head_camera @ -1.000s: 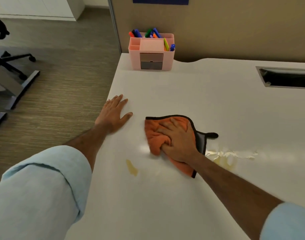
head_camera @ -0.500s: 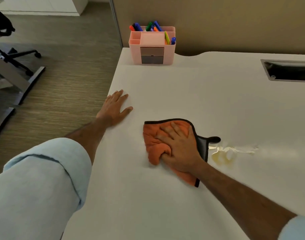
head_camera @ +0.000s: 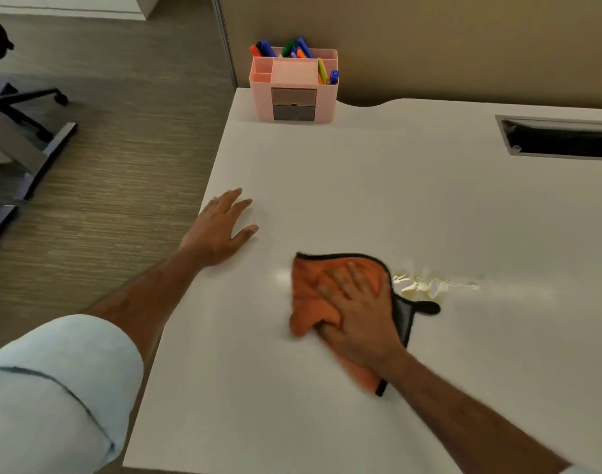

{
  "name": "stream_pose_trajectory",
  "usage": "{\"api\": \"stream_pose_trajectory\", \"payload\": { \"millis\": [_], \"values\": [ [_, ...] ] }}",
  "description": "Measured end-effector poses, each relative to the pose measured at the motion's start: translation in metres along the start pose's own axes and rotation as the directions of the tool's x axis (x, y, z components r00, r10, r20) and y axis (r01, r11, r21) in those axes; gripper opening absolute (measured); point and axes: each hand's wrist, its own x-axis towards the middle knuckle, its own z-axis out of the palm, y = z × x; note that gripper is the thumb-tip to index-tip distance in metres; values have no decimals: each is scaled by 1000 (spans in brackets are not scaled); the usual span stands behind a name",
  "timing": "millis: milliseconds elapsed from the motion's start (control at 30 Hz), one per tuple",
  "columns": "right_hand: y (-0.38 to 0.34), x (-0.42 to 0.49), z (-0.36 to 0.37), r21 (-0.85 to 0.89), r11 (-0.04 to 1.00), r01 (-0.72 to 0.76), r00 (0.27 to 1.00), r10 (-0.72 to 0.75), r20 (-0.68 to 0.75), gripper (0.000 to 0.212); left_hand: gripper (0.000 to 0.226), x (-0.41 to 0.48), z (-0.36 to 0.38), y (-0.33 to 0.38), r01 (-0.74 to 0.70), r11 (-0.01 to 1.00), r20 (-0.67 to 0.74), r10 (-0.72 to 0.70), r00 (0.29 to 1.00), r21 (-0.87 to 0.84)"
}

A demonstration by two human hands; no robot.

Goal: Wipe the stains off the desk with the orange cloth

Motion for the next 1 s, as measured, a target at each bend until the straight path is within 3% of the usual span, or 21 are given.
{"api": "stream_pose_trajectory", "payload": {
  "millis": [100, 167, 300, 400, 533, 633, 733, 833, 1000],
  "values": [
    [10, 16, -6, -120, 971, -206, 977, 211, 25, 66, 66, -3, 3, 6, -8, 1000, 13, 8, 1000, 19],
    [-4, 28, -2, -94, 969, -229, 971, 234, 45, 66, 67, 0, 5, 9, 3, 1000, 6, -3, 1000, 19],
    [-18, 11, 4, 9, 998, 61, 995, -62, 74, 64, 73, 8, 13, 15, 55, 998, 47, -56, 997, 31],
    [19, -18, -8, -20, 993, 117, 993, -118, -13, 61, 80, 12, 21, 18, 84, 995, 105, -89, 991, 49],
    [79, -3, -27, -107, 986, -125, 986, 112, -120, 58, 84, 12, 26, 15, 81, 995, 88, -86, 992, 63],
    [76, 34, -29, -124, 945, -301, 944, 277, -181, 57, 88, 13, 26, 14, 81, 995, 86, -86, 993, 65],
    [57, 49, -21, -85, 989, -117, 983, 103, -153, 57, 89, 15, 26, 16, 104, 991, 73, -110, 991, 79],
    [51, 16, -18, -21, 995, 95, 995, -95, -25, 60, 89, 22, 26, 23, 124, 989, 76, -131, 989, 80],
    [99, -46, -36, 23, 997, 71, 997, -72, 15, 60, 92, 36, 32, 44, 63, 994, 90, -71, 993, 84]
  ]
}}
